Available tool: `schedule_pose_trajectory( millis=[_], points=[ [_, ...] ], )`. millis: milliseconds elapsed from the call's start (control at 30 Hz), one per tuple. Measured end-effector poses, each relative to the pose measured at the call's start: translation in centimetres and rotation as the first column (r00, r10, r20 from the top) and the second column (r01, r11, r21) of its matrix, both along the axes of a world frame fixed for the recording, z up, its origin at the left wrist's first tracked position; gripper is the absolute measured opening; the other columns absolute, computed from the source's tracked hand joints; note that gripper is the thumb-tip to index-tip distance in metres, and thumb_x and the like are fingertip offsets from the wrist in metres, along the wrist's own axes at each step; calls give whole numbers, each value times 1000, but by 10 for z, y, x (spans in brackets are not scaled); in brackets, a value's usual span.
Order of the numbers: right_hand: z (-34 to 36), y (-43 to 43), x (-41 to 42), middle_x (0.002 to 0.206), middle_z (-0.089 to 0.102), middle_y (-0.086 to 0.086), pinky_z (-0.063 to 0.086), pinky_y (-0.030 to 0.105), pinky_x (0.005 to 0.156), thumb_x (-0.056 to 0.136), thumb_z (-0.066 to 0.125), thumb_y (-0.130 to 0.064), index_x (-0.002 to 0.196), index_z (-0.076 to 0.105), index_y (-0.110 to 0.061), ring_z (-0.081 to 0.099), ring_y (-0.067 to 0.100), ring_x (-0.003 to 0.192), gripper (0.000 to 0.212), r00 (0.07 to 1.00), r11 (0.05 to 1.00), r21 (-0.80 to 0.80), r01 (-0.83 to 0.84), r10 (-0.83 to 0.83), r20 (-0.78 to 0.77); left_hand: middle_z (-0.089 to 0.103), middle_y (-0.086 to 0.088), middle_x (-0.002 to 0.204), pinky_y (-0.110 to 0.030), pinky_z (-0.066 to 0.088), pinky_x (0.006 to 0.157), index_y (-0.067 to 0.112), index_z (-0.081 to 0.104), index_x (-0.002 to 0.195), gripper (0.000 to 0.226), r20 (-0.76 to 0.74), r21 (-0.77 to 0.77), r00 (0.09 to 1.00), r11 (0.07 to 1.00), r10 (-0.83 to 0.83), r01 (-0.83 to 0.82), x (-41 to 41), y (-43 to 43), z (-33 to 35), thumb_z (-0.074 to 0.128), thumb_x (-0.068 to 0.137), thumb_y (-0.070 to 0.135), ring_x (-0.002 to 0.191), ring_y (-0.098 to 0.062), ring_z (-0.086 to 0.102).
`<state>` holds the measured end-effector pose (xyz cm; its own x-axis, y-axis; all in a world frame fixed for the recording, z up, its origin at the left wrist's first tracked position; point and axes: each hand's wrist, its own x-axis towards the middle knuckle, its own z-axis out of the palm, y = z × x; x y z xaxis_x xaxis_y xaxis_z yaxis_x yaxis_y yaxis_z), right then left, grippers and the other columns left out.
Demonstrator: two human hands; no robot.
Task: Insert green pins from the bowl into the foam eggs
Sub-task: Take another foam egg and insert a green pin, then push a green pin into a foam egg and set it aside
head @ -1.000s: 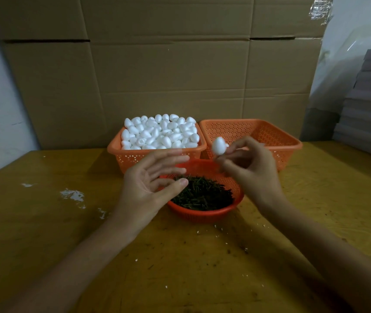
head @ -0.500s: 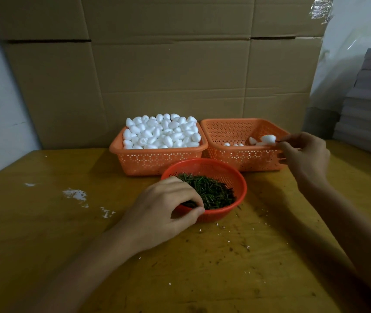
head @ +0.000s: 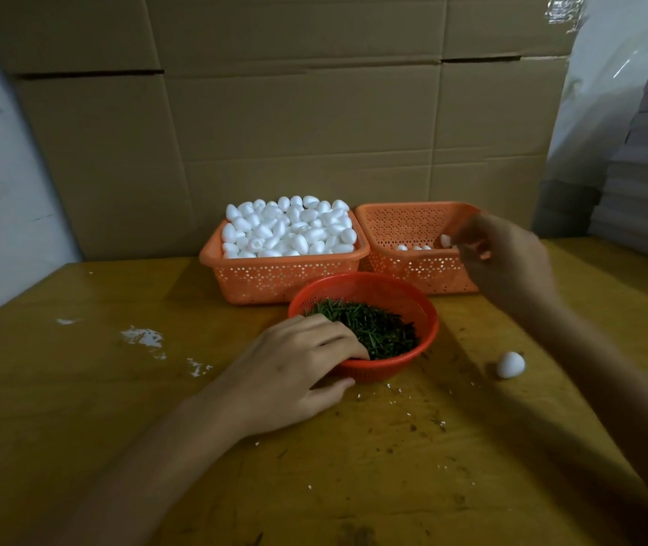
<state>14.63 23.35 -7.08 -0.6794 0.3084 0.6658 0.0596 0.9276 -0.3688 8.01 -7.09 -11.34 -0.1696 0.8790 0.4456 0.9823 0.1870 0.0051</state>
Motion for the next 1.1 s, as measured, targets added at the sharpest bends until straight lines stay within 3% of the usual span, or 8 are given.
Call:
schedule_pose_trajectory(
  millis=[67, 167, 233, 300, 567, 800, 967, 1100],
  points=[
    [20, 23, 17, 100, 72, -2, 58, 35, 71, 95, 73, -24, 95, 67, -25, 68, 19, 86, 6, 936, 995, -98, 17, 19, 352, 68, 9, 124, -37, 53, 96, 22, 69, 126, 30, 10, 2, 1000, 1000, 8, -8, 0, 1, -1, 72, 98, 31, 114, -11, 62],
    [33, 36, 38, 109, 73, 1, 64, 37, 79, 74, 82, -47, 105, 70, -35, 70, 19, 96, 35, 572, 970, -243, 28, 184, 800, 67, 10, 123, -36, 52, 97, 23, 69, 125, 28, 20, 8, 1000, 1000, 12, -13, -1, 2, -3, 71, 98, 31, 113, -10, 61],
    [32, 30, 47, 119, 69, -4, 65, 36, 84, 67, 88, -49, 112, 70, -41, 69, 17, 106, 49, 320, 963, -261, 71, 226, 920, 67, 10, 123, -35, 52, 97, 23, 69, 125, 28, 35, 10, 999, 1000, 12, -13, -2, 2, -4, 71, 98, 31, 113, -10, 60],
    [28, 30, 50, 125, 60, -6, 65, 40, 84, 71, 94, -35, 115, 66, -44, 65, 17, 109, 53, 222, 971, -216, 103, 189, 956, 67, 10, 123, -36, 52, 97, 23, 69, 125, 28, 41, 11, 999, 1000, 14, -15, -2, 2, -5, 71, 98, 30, 113, -10, 61],
    [32, 46, 65, 126, 59, -1, 66, 39, 73, 69, 96, -16, 115, 64, -38, 61, 22, 112, 60, 214, 951, -166, 261, 111, 970, 67, 11, 122, -36, 52, 96, 24, 69, 125, 27, 43, 14, 999, 1000, 16, -17, -3, 2, -5, 70, 99, 31, 112, -10, 60],
    [30, 42, 58, 114, 70, 14, 61, 28, 68, 77, 86, 4, 108, 74, -16, 75, 26, 91, 39, 222, 940, -231, 252, 176, 959, 66, 11, 122, -36, 52, 96, 24, 69, 124, 27, 51, 12, 999, 1000, 16, -16, -3, 3, -7, 71, 98, 32, 113, -9, 60],
    [32, 50, 51, 94, 77, 8, 62, 27, 64, 77, 79, 6, 110, 71, -14, 78, 23, 83, 39, 586, 883, -467, 37, 360, 726, 66, 11, 122, -37, 52, 96, 24, 69, 124, 28, 51, 14, 998, 1000, 21, -22, -2, 3, -7, 71, 98, 33, 113, -9, 60],
    [36, 40, 45, 103, 75, -16, 58, 14, 67, 71, 79, -36, 94, 73, -34, 73, 5, 95, 24, 839, 864, -420, -278, 431, 331, 66, 11, 121, -36, 51, 95, 24, 69, 124, 27, 50, 15, 999, 1000, 20, -21, -2, 3, -6, 70, 98, 34, 111, -11, 60]
  ],
)
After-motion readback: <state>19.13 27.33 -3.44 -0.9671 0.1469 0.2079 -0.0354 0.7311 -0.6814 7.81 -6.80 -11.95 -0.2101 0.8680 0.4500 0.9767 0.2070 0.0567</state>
